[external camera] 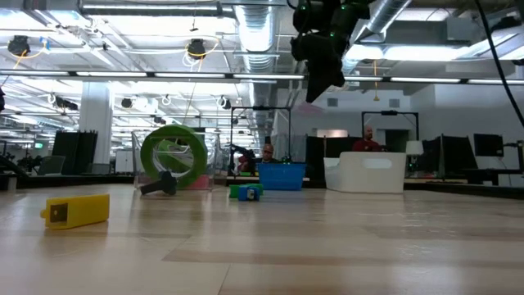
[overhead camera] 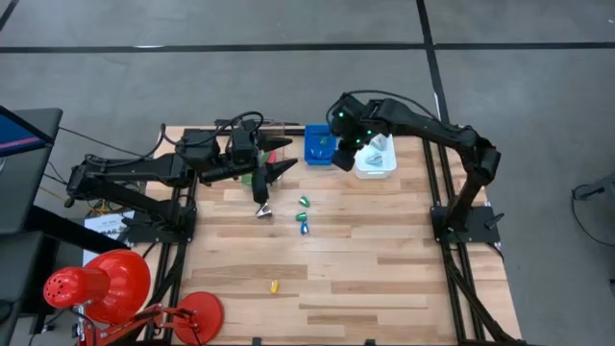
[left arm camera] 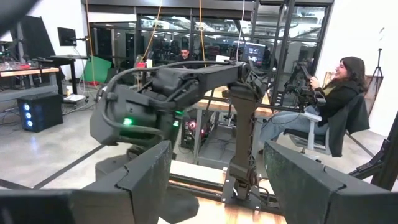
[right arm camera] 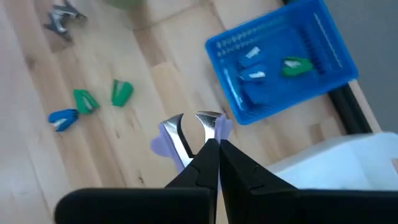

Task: Pick and place Stapler, Stapler remover, tape
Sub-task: Put the purple stapler remover into the white bin

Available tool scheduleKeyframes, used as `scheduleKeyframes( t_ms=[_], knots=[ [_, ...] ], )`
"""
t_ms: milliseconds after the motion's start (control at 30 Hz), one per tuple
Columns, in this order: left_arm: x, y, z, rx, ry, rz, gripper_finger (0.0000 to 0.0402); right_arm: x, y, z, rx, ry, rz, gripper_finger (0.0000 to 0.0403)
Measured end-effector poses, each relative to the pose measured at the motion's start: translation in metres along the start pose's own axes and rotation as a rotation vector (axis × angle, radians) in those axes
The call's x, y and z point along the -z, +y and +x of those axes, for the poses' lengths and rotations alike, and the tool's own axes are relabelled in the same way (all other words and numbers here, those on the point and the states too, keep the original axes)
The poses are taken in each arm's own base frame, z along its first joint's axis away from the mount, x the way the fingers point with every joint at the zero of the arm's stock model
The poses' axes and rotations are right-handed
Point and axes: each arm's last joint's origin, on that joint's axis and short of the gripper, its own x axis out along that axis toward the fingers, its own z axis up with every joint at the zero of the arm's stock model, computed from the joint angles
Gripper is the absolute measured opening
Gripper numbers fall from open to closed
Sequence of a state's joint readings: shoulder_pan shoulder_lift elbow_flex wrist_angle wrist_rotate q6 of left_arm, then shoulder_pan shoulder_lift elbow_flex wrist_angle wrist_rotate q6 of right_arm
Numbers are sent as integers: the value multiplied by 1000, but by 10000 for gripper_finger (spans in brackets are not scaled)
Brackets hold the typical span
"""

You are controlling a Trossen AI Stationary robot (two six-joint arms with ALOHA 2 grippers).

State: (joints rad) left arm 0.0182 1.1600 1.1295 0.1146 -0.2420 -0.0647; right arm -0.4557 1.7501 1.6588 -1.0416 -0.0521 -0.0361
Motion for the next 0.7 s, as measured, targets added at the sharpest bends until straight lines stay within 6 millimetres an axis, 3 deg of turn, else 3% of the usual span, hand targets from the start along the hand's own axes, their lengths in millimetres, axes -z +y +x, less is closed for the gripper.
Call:
scheduleKeyframes(
  t_ms=[400,567,700],
  knots=[
    [0,0,0,0,0,0,245,14,-59,-4,62,78,109,0],
    [0,0,0,0,0,0,245,19,-74,-5,77,94,136,0],
    [0,0,0,0,0,0,245,34,-81,9,118,130,152,0]
  ],
)
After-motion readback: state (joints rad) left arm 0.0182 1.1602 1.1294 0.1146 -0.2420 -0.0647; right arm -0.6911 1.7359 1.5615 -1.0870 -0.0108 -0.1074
